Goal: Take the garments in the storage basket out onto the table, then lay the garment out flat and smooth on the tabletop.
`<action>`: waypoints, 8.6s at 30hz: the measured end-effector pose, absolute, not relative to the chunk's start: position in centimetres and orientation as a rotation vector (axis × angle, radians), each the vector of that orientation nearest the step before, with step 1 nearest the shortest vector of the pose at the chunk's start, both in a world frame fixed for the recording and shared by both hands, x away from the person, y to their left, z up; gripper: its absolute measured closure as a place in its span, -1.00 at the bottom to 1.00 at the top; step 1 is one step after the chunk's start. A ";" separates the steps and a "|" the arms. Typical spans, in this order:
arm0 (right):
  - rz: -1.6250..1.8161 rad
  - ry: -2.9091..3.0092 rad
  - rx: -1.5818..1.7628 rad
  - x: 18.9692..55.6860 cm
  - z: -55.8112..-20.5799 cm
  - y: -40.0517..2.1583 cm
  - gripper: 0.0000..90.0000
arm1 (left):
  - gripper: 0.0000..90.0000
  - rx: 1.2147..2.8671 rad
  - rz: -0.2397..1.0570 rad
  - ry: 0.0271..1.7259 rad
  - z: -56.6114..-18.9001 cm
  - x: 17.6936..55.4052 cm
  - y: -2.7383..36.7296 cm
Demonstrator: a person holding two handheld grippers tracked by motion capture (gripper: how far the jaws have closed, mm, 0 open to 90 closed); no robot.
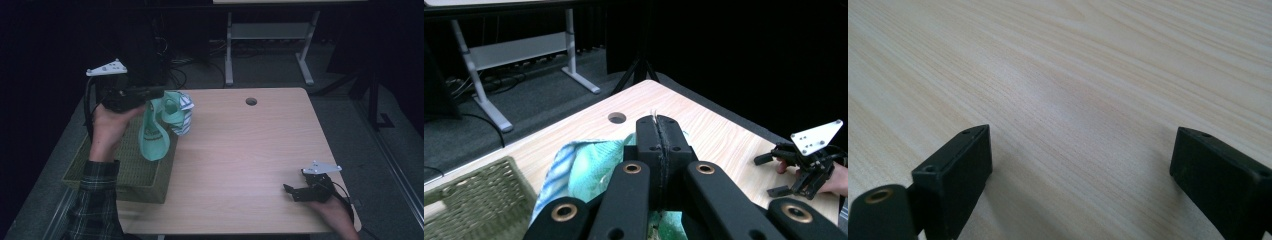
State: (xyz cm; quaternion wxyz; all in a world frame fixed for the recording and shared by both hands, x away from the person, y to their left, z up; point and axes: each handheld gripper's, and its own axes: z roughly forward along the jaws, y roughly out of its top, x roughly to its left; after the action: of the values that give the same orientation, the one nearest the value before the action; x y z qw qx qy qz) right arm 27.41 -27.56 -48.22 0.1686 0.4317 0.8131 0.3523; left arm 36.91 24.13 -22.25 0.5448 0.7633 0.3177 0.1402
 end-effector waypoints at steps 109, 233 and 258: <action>1.002 2.316 1.223 27.4 -48.2 -27.6 -0.79 | 0.98 2.111 -0.018 0.533 -40.0 37.3 4.3; 1.184 2.357 1.145 35.5 -46.0 -19.5 0.50 | 0.99 2.394 0.061 0.646 -45.8 32.4 10.5; 1.072 2.483 0.991 32.6 -47.3 -16.4 0.82 | 0.99 2.397 0.063 0.642 -45.8 32.4 10.5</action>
State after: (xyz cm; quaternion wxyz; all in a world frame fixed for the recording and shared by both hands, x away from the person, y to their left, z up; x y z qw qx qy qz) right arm 32.57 -16.37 -47.28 0.1303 0.3412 0.8547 0.3689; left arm 32.36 10.49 -45.83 0.3235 0.9137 0.2447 0.0239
